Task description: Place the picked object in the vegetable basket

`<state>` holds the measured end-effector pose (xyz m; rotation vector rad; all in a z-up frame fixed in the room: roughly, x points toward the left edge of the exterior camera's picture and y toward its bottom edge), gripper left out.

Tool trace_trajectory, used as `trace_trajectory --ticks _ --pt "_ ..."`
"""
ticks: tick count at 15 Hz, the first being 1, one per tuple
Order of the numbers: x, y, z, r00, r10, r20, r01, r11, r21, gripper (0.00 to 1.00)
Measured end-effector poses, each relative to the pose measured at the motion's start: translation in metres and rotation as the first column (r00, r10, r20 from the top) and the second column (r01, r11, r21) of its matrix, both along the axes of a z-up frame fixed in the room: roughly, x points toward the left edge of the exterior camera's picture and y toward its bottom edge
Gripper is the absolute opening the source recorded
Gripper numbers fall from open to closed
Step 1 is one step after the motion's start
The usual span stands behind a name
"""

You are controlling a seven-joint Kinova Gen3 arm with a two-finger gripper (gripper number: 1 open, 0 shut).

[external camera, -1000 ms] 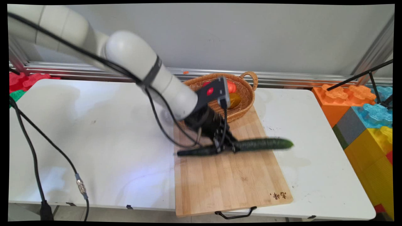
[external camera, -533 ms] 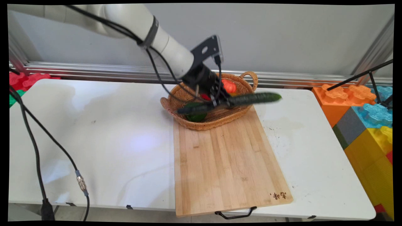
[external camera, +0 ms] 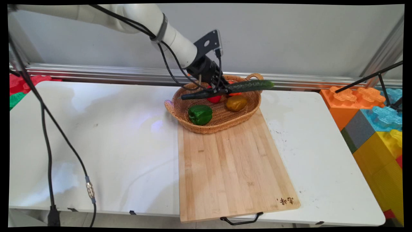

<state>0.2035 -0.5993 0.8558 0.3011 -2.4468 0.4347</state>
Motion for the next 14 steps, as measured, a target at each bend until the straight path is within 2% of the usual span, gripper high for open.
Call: trace_trajectory --ticks 3,8,9,14 --pt "0.001 -0.015 -0.021 1.0 -0.02 0.02 0.02 1.0 -0.009 0.0" --pt "0.001 -0.032 -0.041 0.998 -0.041 0.04 0.042 0.998 -0.036 0.0" --pt "0.0 -0.033 -0.044 0.998 -0.046 0.043 0.048 0.998 -0.039 1.0" --pt "-0.003 -0.034 -0.047 0.997 -0.062 0.035 0.063 0.997 -0.043 1.0"
